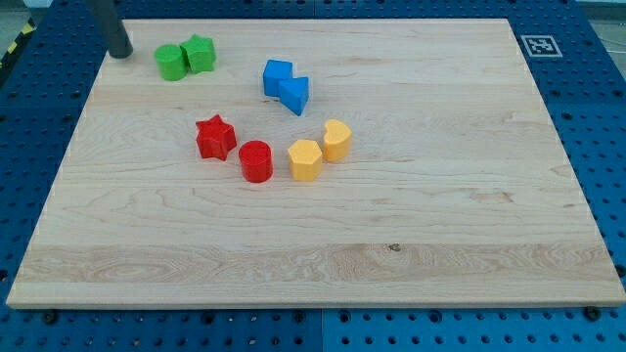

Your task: Place the green circle to the top of the red star

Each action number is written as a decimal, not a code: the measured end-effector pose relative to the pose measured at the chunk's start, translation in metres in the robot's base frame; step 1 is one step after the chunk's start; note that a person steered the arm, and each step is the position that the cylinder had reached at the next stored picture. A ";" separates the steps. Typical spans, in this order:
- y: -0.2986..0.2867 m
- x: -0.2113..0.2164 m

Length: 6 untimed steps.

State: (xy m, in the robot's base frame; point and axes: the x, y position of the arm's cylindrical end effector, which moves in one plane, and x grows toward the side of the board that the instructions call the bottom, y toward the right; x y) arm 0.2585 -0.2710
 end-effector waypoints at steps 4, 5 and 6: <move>0.092 0.053; 0.098 0.067; 0.100 0.073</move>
